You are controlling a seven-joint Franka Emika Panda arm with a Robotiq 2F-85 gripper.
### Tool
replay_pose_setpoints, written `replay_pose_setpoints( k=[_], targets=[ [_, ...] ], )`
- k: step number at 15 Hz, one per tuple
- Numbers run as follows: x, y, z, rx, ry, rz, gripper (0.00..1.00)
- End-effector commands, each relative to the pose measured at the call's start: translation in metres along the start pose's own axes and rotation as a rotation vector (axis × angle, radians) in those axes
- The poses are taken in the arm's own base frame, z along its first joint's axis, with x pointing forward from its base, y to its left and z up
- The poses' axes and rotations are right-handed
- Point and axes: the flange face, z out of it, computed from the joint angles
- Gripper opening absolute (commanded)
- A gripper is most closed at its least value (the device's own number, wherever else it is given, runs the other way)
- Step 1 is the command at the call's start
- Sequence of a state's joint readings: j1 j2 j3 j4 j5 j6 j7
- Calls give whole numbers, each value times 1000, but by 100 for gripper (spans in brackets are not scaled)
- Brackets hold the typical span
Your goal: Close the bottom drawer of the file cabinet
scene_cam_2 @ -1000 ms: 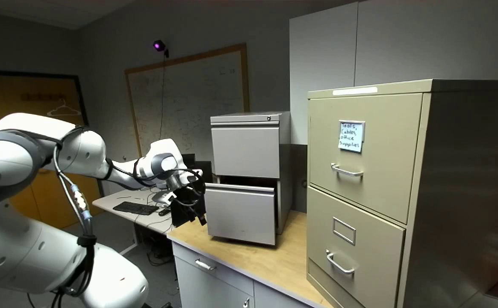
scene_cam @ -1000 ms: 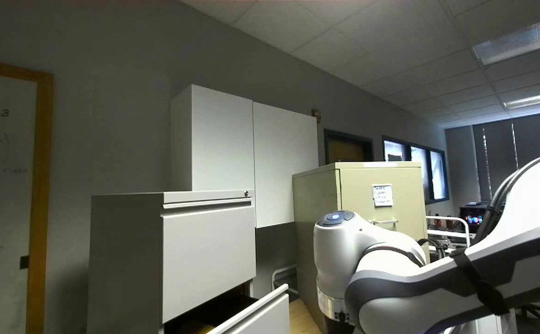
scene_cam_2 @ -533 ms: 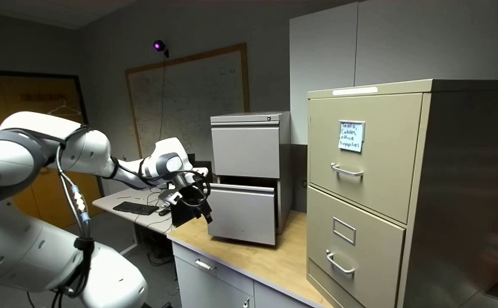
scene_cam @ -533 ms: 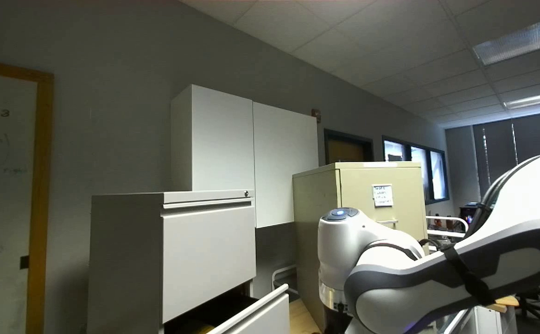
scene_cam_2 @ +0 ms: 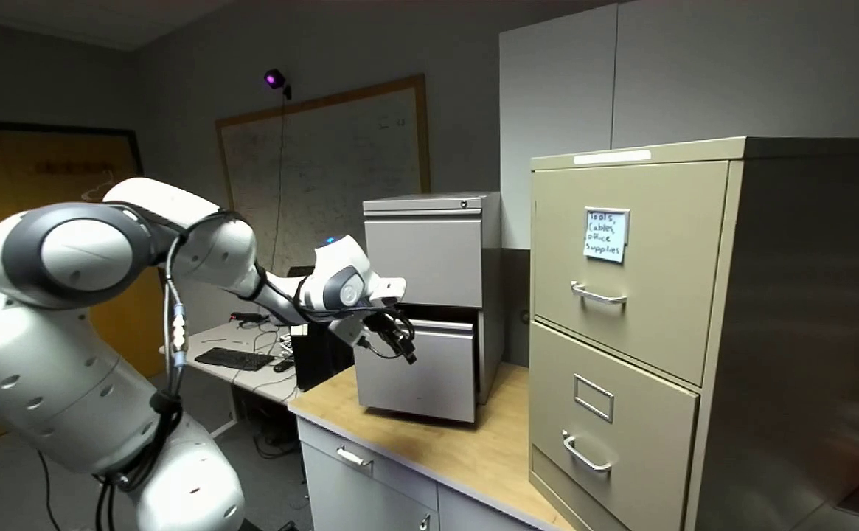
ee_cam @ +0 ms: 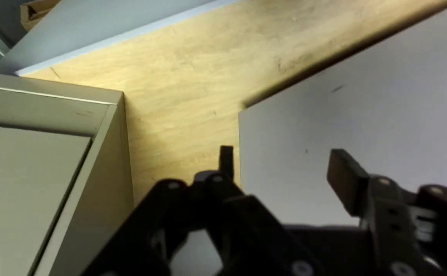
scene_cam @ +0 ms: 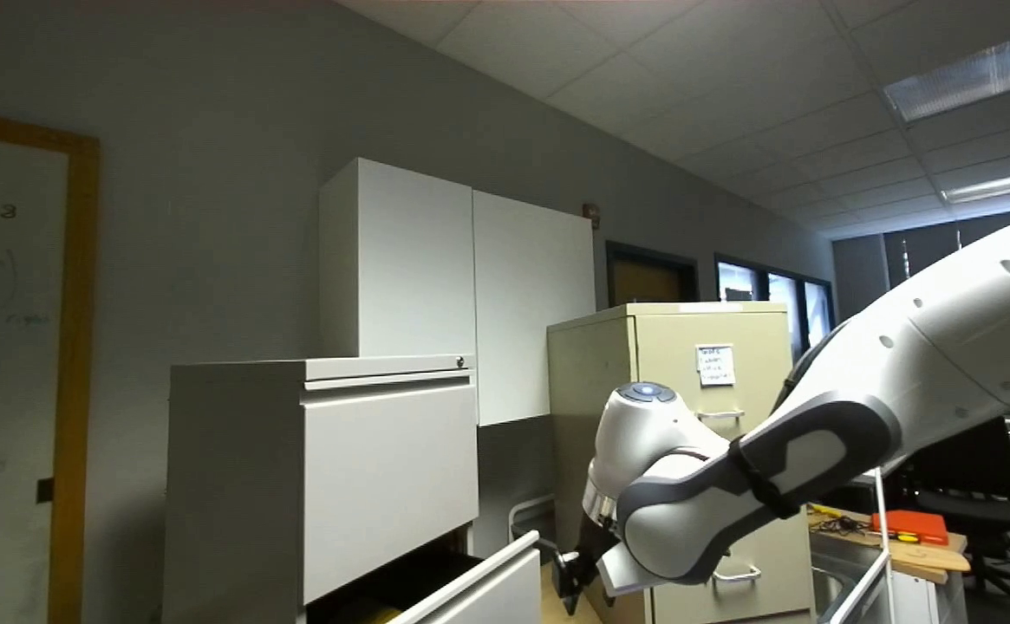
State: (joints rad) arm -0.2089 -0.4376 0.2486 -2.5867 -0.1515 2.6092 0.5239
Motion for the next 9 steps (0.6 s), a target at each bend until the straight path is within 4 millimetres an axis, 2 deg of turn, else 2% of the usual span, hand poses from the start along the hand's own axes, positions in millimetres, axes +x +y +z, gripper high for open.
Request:
replay_pose_setpoints(
  k=[1,5,6,9],
  targets=[
    [59,-8,31,68,35,43,36],
    [104,-20,65,129,46,72,5],
    [114,-23,73,147,45,82,0],
    [141,-39,94,210,42,121,0]
  ],
)
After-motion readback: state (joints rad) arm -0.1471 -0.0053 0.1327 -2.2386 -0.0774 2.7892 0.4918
